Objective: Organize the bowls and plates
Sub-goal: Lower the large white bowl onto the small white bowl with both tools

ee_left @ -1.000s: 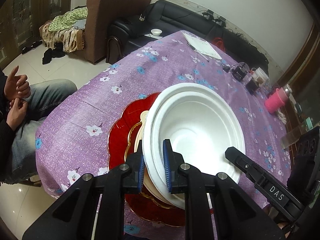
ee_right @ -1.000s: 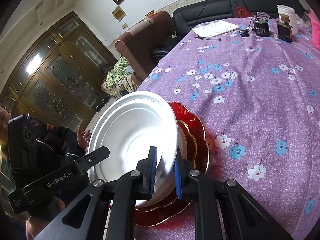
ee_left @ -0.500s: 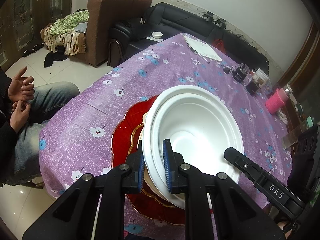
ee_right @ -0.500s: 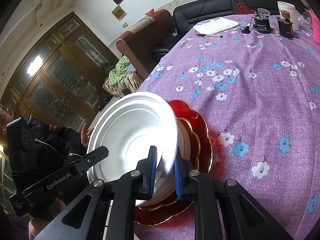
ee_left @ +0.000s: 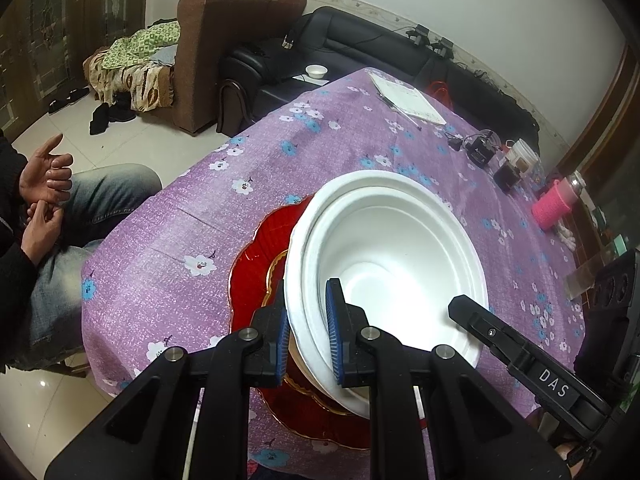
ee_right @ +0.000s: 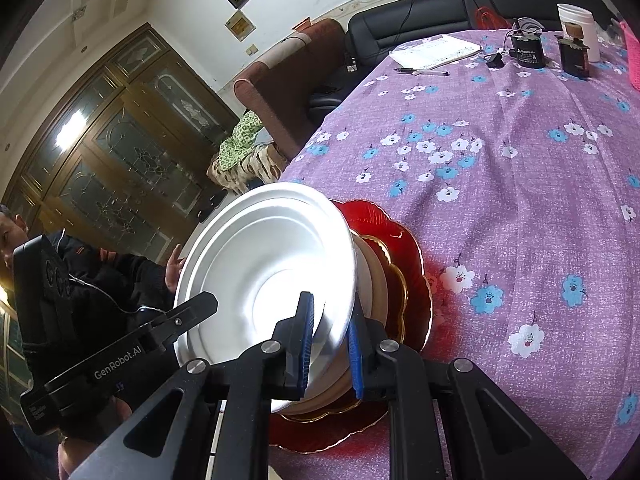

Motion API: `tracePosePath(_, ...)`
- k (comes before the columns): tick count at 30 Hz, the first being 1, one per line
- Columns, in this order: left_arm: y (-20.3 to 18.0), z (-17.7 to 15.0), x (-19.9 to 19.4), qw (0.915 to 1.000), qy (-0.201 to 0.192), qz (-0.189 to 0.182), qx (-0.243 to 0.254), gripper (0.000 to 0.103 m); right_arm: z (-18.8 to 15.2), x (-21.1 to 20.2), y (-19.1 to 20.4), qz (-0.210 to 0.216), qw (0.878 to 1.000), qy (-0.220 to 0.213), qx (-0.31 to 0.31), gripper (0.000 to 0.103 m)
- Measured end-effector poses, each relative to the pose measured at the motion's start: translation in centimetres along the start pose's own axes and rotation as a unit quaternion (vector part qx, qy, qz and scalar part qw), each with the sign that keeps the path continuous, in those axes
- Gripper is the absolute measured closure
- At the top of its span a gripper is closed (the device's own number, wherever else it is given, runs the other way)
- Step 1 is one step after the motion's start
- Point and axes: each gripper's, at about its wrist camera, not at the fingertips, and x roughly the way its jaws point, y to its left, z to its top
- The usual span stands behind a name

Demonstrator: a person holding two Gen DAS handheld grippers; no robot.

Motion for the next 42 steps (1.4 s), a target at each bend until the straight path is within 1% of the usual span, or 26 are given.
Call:
tracePosePath(18, 0.12, -0.06, 0.11, 1.0000, 0.002, 0.000, -0.002, 0.088, 0.08, -0.06, 0.02, 0.003, 1.000, 0.002, 0.004, 0.088)
tracePosePath(42, -0.29, -0.46, 0.80, 0.9998, 0.000, 0.016, 0.009, 0.087, 0.11, 0.12, 0.16, 0.004, 1.000, 0.003, 0.005, 0.088)
